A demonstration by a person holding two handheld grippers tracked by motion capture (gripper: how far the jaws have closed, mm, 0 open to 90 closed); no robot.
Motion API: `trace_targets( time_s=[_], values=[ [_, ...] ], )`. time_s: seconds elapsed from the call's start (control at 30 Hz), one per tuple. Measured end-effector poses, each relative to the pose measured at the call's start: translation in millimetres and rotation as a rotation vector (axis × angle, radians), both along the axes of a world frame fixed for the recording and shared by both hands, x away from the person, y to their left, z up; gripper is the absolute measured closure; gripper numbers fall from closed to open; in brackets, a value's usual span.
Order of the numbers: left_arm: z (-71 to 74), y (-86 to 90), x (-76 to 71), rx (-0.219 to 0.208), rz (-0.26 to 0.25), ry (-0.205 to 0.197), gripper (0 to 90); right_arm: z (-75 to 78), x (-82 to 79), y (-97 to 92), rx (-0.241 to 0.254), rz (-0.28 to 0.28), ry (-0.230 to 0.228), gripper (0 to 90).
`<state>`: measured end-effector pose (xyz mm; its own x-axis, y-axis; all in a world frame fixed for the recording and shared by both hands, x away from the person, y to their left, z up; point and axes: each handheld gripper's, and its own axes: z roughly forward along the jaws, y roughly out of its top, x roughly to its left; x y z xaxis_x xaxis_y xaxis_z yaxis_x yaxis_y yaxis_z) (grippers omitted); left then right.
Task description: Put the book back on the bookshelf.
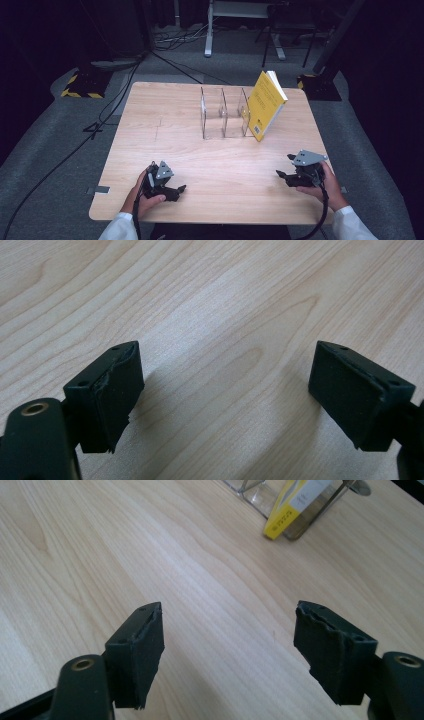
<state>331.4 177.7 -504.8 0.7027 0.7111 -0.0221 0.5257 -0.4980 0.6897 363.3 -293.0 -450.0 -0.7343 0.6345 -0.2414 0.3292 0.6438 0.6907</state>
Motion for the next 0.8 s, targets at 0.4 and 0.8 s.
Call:
trace_targets(
  time_s=[0.4, 0.8],
  values=[
    [0.0, 0.0, 0.0, 0.0, 0.0, 0.0, 15.0, -18.4, -24.4, -24.7, 0.016, -0.011, -0.011, 28.4],
    [0.0, 0.0, 0.0, 0.001, 0.0, -0.001, 15.0, -33.6, -37.3, -58.6, 0.058, -0.06, 0.027, 26.6]
  ],
)
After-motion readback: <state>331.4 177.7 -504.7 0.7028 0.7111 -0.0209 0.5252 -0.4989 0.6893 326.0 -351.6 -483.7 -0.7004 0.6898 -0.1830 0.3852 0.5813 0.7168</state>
